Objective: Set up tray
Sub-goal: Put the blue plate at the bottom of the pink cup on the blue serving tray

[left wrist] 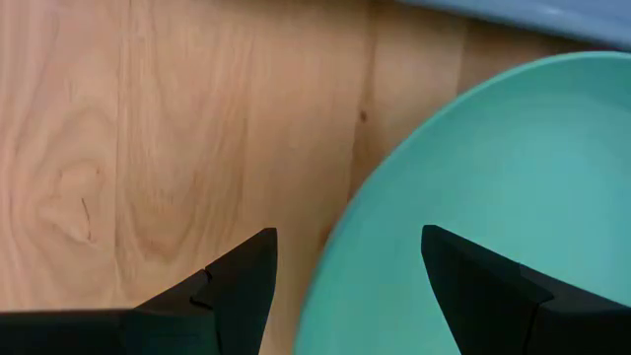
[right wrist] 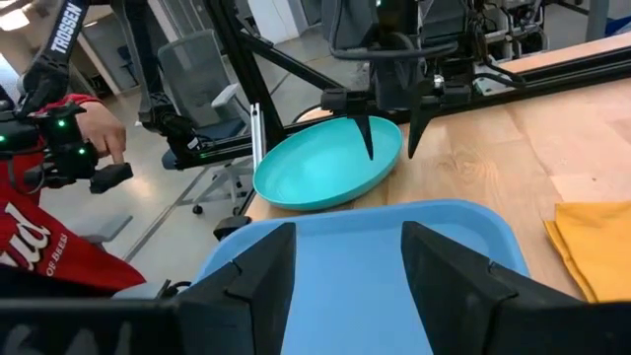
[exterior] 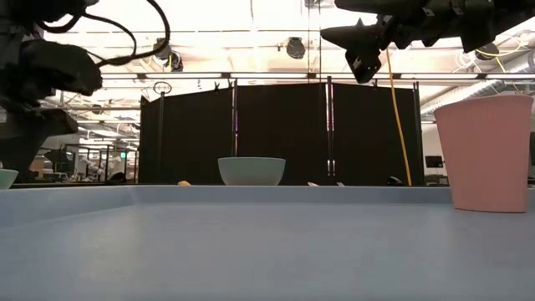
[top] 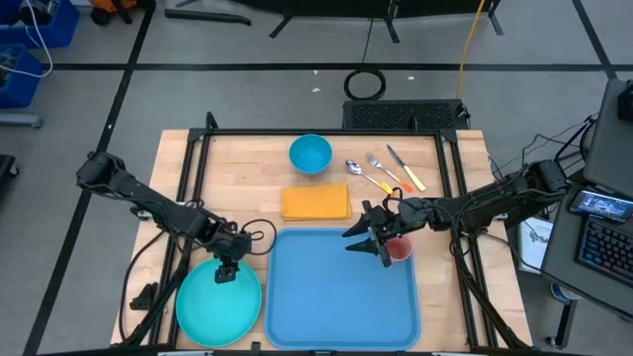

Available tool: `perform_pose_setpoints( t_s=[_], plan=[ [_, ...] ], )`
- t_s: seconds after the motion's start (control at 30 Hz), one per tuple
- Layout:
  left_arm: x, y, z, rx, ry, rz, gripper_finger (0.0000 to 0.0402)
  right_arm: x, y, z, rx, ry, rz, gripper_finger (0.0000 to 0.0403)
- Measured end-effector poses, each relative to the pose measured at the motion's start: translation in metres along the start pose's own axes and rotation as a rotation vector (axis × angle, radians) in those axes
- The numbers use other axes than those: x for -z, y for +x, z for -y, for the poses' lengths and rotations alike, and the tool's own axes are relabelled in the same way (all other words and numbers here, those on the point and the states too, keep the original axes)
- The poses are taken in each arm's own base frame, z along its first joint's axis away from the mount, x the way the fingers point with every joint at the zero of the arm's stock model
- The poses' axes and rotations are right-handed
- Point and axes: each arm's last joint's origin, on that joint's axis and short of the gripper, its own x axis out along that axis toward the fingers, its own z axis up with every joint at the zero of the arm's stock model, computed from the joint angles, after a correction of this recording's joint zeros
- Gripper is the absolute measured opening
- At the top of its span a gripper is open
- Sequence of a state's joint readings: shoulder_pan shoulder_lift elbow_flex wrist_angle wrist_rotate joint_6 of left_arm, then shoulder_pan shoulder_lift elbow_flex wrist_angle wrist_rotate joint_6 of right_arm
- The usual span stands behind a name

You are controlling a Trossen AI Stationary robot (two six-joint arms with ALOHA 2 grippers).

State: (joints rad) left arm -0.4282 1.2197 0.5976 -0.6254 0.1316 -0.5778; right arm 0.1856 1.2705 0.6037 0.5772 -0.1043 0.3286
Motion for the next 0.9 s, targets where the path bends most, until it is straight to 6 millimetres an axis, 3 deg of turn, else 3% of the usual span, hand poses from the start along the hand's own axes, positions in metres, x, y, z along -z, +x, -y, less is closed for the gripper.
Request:
perform_pose_setpoints(
  t_s=[0.33,0.53,0.63,0.9],
  plan=[
    [-0.004,0.022,0.000,-0.004,0.007,-0.085,0.0255,0.000,0.000,0.000,0.001,0.000,-0.004,0.0178],
    [-0.005,0.025,0.001,0.003,0.022,-0.092,0.0240,0.000,0.000,0.000,0.001,0.000,-0.004,0.0178],
    [-0.005,0.025,0.001,0.004,0.023,-0.092,0.0196,0.000,0.000,0.000,0.002,0.000,-0.004,0.0178],
    [-0.006,0.025,0.003,0.045,0.073,-0.095,0.0018,0.000,0.000,0.000,0.001,0.000,-0.003,0.0178]
  ],
)
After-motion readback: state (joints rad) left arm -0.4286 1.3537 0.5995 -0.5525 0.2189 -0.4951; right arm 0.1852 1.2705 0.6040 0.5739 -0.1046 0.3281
